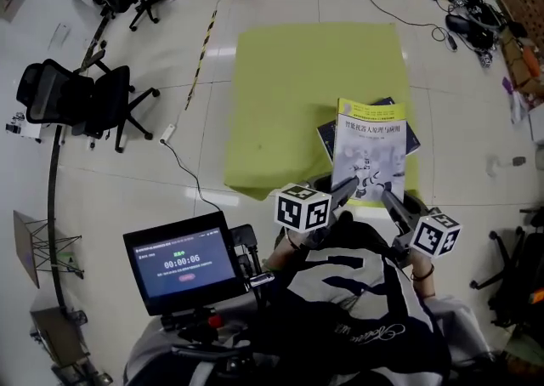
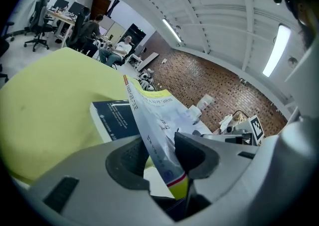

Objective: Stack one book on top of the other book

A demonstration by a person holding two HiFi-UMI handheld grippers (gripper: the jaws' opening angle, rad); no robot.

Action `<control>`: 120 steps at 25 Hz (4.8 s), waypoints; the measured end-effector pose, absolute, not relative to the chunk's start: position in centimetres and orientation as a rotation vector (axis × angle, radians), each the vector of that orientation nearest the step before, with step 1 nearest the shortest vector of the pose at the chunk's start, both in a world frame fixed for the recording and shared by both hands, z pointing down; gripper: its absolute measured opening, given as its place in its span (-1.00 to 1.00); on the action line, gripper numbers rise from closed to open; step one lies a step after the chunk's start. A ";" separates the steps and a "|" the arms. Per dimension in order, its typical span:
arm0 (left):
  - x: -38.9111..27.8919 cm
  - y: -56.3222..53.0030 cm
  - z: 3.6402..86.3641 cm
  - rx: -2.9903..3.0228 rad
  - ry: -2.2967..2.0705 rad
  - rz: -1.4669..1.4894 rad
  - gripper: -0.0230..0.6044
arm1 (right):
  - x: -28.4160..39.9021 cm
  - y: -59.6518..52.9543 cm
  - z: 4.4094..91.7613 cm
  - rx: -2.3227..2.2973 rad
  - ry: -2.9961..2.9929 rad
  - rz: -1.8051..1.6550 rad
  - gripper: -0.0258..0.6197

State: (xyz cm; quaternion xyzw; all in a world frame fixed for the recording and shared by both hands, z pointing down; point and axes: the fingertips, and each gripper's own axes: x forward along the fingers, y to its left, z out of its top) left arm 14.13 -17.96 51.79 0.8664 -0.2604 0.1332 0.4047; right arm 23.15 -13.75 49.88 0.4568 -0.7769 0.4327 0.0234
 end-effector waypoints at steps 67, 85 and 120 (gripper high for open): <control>-4.6 -8.8 48.9 2.013 -1.193 0.187 -0.91 | 16.5 -7.7 49.4 1.690 -2.460 1.214 -0.93; -9.2 5.4 47.4 2.151 -1.003 0.222 -0.91 | 4.3 6.4 45.1 1.613 -2.556 1.189 -0.93; 2.6 21.2 48.3 2.105 -1.010 0.147 -0.91 | 11.7 22.2 46.2 1.430 -2.586 1.103 -0.93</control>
